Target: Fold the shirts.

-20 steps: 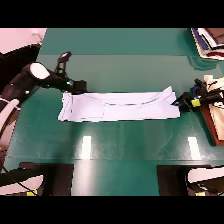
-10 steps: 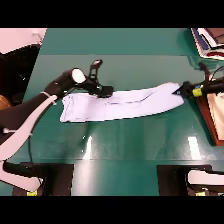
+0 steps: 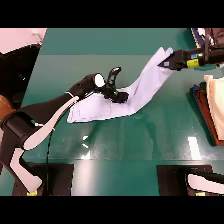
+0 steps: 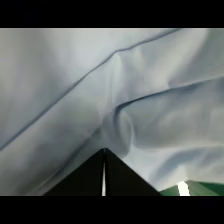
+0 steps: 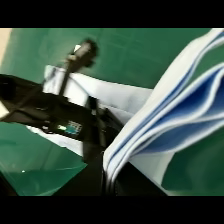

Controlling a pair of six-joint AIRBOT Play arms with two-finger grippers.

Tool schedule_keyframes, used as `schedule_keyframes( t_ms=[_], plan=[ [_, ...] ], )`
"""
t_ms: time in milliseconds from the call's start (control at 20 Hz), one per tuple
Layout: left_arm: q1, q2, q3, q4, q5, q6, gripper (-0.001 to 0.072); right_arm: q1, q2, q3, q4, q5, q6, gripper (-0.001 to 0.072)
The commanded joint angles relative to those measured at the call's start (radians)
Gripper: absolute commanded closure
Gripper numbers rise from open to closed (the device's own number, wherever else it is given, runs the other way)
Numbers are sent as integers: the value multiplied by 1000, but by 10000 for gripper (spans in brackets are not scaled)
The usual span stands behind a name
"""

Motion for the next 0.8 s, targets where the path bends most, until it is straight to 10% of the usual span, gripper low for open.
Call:
schedule_keyframes(
  t_ms=[0, 350, 750],
  plan=[
    [-18, -17, 11, -10, 35, 0, 682, 99, 5, 55, 24, -29, 10, 695],
    [49, 45, 11, 59, 7, -2, 682, 217, 4, 57, 24, -111, 8, 695],
    [461, 433, 11, 299, -175, 9, 681, 547, -213, 106, 168, -333, -130, 686]
  ],
)
